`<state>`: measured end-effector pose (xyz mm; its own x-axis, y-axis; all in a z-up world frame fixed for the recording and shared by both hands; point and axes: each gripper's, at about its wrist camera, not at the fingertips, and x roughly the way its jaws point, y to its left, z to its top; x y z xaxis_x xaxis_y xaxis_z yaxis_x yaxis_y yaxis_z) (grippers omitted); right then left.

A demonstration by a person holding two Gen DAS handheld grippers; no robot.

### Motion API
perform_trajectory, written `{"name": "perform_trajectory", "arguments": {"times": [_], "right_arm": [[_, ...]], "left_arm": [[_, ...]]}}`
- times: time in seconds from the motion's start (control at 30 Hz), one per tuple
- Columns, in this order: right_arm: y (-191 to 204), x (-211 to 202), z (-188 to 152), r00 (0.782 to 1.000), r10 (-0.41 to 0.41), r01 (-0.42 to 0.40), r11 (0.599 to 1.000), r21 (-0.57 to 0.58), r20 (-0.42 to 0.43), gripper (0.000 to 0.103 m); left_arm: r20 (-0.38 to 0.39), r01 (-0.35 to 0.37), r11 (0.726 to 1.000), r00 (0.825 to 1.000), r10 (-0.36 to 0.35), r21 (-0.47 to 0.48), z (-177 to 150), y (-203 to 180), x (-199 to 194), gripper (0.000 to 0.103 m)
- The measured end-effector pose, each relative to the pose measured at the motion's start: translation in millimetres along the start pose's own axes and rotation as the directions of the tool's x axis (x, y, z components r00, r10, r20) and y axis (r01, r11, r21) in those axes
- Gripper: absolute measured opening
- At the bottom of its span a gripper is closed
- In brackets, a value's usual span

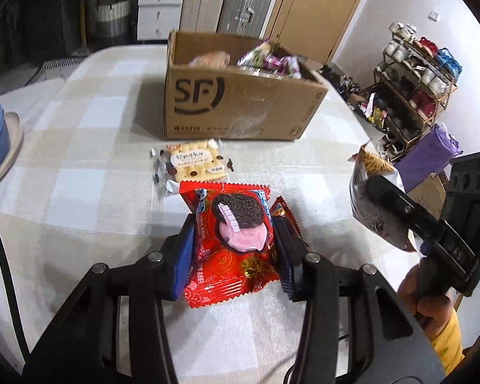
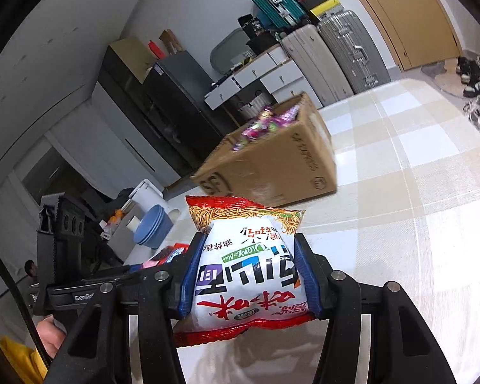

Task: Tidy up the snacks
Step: 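Lift both held packs and carry them over the cardboard box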

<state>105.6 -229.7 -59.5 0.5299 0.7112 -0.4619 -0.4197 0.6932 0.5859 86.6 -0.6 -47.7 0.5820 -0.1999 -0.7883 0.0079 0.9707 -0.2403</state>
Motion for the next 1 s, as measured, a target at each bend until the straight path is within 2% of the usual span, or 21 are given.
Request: {"name": "perform_trajectory", "arguments": {"times": [0.1,0.27,0.4,0.57,0.8,0.87,1.0], "right_arm": [[24,-17,-1,0.999,-0.037,0.037,0.999,-0.029,0.027,0.054],[65,-41,-1,0.994,-0.08,0.085,0.994,-0.067,0.076,0.054],[86,-44,-6,0.989,-0.126,0.133,0.987,-0.094,0.071,0.054],[95,-35,-15,0.989,-0.144,0.148,0.983,-0.107,0.044,0.054],[100,-27,-11,0.984,-0.171,0.175,0.978,-0.117,0.041,0.054],[103,-30,-2,0.983,-0.177,0.182,0.974,-0.135,0.048,0.054],[111,-30,25,0.98,-0.183,0.194,0.964,-0.18,0.074,0.054]], "left_arm": [[0.028,0.0,0.999,1.0,-0.001,0.037,-1,-8,-19,0.042],[0.086,0.003,0.999,0.996,-0.007,0.036,-3,-4,-55,0.042],[0.14,-0.018,0.998,0.99,0.01,0.057,-9,-2,-84,0.042],[0.169,-0.02,0.998,0.986,0.009,0.063,-19,4,-110,0.042],[0.168,-0.013,0.998,0.986,0.004,0.056,-18,16,-118,0.042],[0.16,-0.01,0.998,0.987,-0.001,0.068,-9,22,-118,0.042],[0.197,-0.039,0.996,0.98,0.023,0.081,18,31,-127,0.042]]}}
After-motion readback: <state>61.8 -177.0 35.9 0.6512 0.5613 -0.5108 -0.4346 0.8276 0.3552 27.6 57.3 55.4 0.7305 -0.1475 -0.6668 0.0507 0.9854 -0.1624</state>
